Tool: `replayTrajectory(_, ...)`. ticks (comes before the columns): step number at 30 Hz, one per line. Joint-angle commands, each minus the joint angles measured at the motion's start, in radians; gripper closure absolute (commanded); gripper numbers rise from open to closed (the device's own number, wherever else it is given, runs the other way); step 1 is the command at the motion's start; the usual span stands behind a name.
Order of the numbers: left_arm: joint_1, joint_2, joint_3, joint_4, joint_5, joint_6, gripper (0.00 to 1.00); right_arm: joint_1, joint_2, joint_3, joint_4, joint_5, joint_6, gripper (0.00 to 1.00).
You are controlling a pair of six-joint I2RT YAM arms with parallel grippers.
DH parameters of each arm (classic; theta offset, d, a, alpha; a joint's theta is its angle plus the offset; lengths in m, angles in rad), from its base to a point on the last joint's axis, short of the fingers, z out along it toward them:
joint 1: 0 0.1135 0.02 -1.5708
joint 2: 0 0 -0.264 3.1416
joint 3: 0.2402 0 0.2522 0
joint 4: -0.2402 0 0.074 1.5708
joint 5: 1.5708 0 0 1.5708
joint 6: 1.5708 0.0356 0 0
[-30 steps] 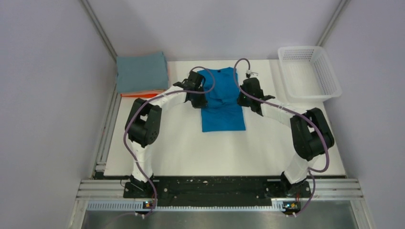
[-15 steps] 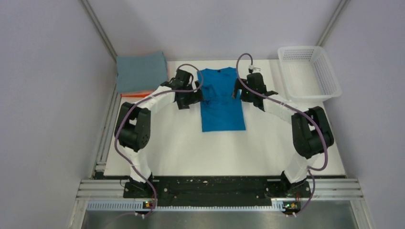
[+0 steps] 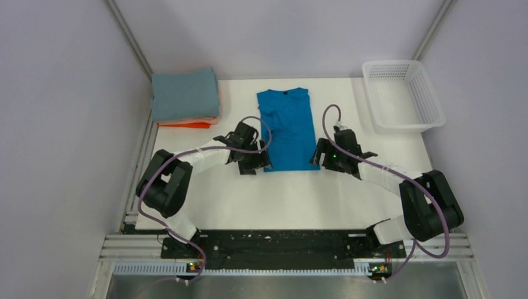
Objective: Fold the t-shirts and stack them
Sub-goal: Grab one side of the 2/3 rectangular tshirt with both arms
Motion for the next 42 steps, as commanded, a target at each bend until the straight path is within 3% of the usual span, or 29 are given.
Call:
replayTrajectory(1,-0.013,0.018,-0.024,0.09,0.02,-0.065,0.26,-0.002,-0.011,-0.015,0.031,-0.007,0.038,0.26)
replayTrajectory(4,-0.023,0.057,-0.019,0.112,0.025,-0.081,0.35,-0.002,0.018,-0.018,0.027,0.006,0.039,0.39)
replayTrajectory(11,-0.035,0.093,-0.036,0.109,0.014,-0.091,0.61,-0.002,0.041,-0.053,0.024,0.019,0.052,0.54)
replayTrajectory(17,-0.041,0.129,-0.031,0.113,-0.027,-0.093,0.69,-0.002,0.051,-0.081,0.05,0.013,0.053,0.63)
replayTrajectory(20,-0.041,0.165,-0.003,0.092,-0.041,-0.088,0.86,-0.003,0.07,-0.07,0.051,-0.012,0.05,0.69)
replayTrajectory(21,-0.042,0.172,-0.004,0.091,-0.045,-0.091,0.98,-0.003,0.071,-0.07,0.052,-0.019,0.053,0.72)
replayTrajectory(22,-0.042,0.172,-0.009,0.091,-0.049,-0.092,1.0,-0.002,0.073,-0.072,0.054,-0.023,0.053,0.75)
replayTrajectory(23,-0.041,0.17,-0.017,0.098,-0.05,-0.087,1.0,-0.003,0.073,-0.075,0.058,-0.03,0.051,0.82)
replayTrajectory(24,-0.042,0.163,-0.03,0.114,-0.051,-0.085,1.0,-0.003,0.073,-0.077,0.064,-0.043,0.048,0.95)
replayTrajectory(25,-0.041,0.155,-0.045,0.13,-0.049,-0.082,1.0,-0.002,0.074,-0.079,0.064,-0.055,0.046,1.0)
replayTrajectory(31,-0.11,0.032,-0.205,0.148,-0.052,-0.076,1.0,-0.002,-0.024,-0.158,0.075,-0.222,0.06,1.0)
replayTrajectory(36,-0.252,-0.089,-0.421,0.176,-0.073,-0.172,1.0,0.014,-0.258,-0.352,-0.121,-0.276,0.107,1.0)
replayTrajectory(42,-0.366,-0.287,-0.471,0.016,-0.113,-0.263,1.0,0.055,-0.576,-0.416,-0.335,-0.359,0.183,1.0)
